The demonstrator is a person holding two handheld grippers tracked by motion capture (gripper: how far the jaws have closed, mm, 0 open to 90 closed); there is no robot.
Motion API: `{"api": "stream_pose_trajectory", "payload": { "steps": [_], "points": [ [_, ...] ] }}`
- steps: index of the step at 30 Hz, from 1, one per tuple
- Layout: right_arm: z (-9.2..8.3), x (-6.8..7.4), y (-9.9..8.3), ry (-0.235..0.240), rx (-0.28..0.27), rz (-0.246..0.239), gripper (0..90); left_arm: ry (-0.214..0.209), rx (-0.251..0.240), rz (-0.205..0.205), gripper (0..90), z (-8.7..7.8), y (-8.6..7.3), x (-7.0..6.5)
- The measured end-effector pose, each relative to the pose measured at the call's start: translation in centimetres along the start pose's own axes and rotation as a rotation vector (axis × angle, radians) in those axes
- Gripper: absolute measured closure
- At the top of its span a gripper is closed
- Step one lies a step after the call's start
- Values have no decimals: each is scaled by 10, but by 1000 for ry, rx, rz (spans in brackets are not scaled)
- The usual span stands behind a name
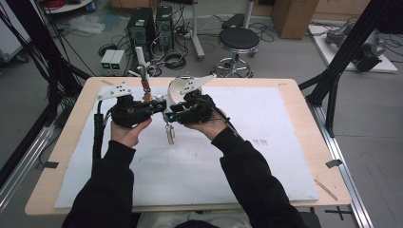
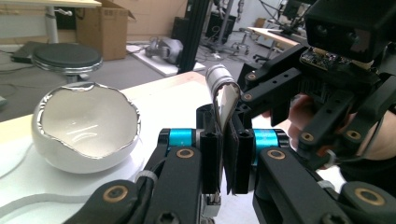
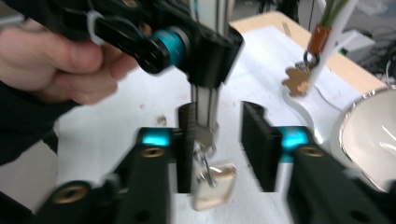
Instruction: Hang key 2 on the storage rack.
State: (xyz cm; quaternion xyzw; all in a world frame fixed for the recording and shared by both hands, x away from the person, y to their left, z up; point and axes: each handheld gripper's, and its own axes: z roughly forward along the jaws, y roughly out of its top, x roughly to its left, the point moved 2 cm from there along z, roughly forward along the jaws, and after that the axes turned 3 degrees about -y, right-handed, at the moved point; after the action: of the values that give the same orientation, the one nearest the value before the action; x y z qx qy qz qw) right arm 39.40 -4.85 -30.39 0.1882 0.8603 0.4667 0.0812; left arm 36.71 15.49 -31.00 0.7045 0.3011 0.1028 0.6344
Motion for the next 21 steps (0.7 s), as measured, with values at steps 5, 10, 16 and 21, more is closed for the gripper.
{"api": "stream_pose_trajectory", "payload": {
  "steps": [5,10,16,21],
  "points": [
    [-5,-3,-6,-54,54,4,388,33,7,15,858,-4,1,4],
    [-15,-13,-22,-126,99,41,138,56,16,31,858,-10,2,6],
    [-41,-24,-42,-211,91,70,104,78,44,53,858,-14,1,11],
    [-63,-36,-59,-276,66,89,104,97,37,52,859,-18,2,16]
  ]
}}
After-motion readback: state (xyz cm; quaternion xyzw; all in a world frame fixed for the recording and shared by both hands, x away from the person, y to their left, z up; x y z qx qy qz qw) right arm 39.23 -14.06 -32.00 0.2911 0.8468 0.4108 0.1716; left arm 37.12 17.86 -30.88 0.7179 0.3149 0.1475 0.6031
